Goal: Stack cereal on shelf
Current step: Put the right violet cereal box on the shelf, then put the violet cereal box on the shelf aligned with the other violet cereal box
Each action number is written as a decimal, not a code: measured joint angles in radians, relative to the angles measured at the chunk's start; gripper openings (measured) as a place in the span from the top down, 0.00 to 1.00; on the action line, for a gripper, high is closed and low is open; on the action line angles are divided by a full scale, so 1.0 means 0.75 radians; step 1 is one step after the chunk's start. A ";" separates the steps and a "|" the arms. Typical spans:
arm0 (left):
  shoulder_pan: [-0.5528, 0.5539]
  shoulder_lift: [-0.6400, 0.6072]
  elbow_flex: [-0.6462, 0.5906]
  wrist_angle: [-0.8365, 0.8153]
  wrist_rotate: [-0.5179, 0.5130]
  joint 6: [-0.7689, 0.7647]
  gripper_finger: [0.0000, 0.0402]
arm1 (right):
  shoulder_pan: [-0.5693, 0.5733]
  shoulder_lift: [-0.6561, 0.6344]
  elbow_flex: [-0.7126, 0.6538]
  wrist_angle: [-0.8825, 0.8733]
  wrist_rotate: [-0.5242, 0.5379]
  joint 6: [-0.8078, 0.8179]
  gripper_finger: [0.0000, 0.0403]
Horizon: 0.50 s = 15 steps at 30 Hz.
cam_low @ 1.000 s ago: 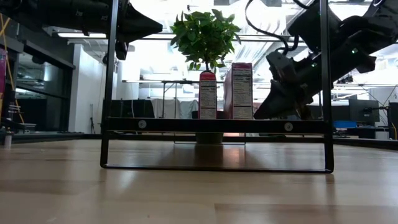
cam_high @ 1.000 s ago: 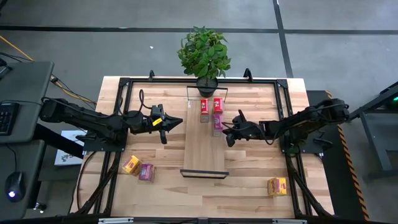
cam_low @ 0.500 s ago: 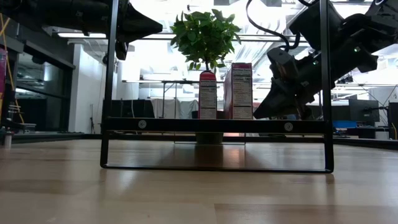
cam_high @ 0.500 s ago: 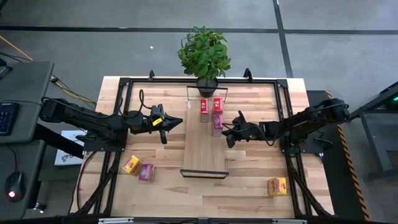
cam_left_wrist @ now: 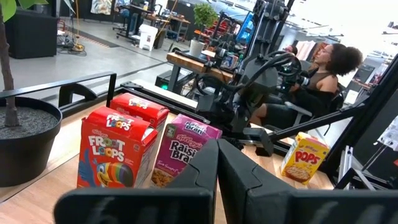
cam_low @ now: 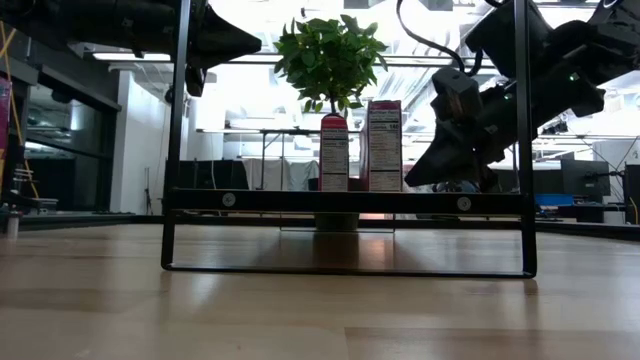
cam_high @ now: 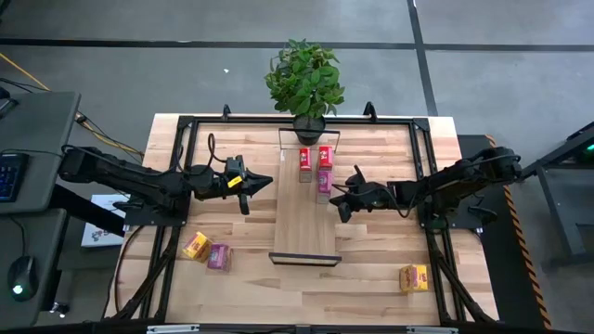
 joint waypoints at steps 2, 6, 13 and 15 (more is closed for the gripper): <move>0.000 0.000 0.000 -0.028 0.005 0.001 1.00 | 0.000 -0.015 0.000 -0.016 -0.012 -0.039 1.00; 0.000 -0.037 0.000 -0.099 0.068 0.038 1.00 | 0.000 -0.084 0.000 -0.064 -0.015 -0.136 1.00; 0.000 -0.097 0.001 -0.128 0.186 0.109 0.97 | -0.001 -0.227 0.000 -0.171 0.092 -0.239 1.00; 0.000 -0.096 0.001 -0.134 0.223 0.123 0.92 | -0.001 -0.250 0.000 -0.203 0.126 -0.240 1.00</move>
